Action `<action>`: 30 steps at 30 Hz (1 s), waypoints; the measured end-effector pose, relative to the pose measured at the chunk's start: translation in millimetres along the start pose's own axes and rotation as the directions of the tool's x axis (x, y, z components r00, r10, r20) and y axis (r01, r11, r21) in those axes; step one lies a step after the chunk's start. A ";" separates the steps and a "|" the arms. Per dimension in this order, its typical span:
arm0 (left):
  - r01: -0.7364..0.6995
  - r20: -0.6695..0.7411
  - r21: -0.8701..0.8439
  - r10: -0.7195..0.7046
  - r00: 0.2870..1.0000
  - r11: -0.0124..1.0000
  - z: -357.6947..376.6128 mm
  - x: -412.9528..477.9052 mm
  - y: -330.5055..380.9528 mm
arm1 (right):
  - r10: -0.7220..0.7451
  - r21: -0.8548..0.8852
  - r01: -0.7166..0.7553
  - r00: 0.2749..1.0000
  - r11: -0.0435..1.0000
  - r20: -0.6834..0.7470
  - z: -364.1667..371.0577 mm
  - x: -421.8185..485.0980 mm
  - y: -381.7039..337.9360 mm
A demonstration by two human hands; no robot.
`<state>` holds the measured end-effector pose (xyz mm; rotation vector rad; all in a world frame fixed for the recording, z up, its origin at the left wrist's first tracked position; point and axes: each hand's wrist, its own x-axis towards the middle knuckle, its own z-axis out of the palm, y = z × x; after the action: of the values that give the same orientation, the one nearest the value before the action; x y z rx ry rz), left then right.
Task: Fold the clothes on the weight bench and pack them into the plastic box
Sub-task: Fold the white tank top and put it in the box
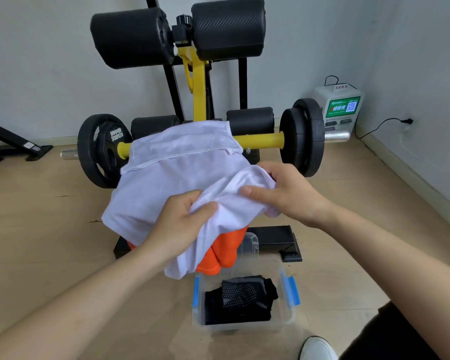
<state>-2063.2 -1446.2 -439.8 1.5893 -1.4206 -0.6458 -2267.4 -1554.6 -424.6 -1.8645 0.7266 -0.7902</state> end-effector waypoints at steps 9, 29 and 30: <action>0.108 -0.064 -0.117 -0.117 0.991 0.987 -75.2 33.5 2.3 | 0.014 -0.130 -0.007 0.998 0.991 0.054 -16.0 58.4 -10.1; 0.140 -0.307 0.134 -0.094 0.947 0.981 -81.9 143.0 -40.9 | 0.007 -0.575 -0.179 0.958 0.798 -0.288 -3.3 167.8 57.9; 0.129 -0.299 0.119 -0.089 0.950 0.984 -88.0 138.2 -40.1 | -0.024 -0.554 -0.133 0.964 0.821 -0.267 3.6 167.2 53.2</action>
<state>-1940.3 -1557.4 -408.9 1.7991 -1.1836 -0.3611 -2169.7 -1699.6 -439.4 -2.2756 1.2961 -0.8530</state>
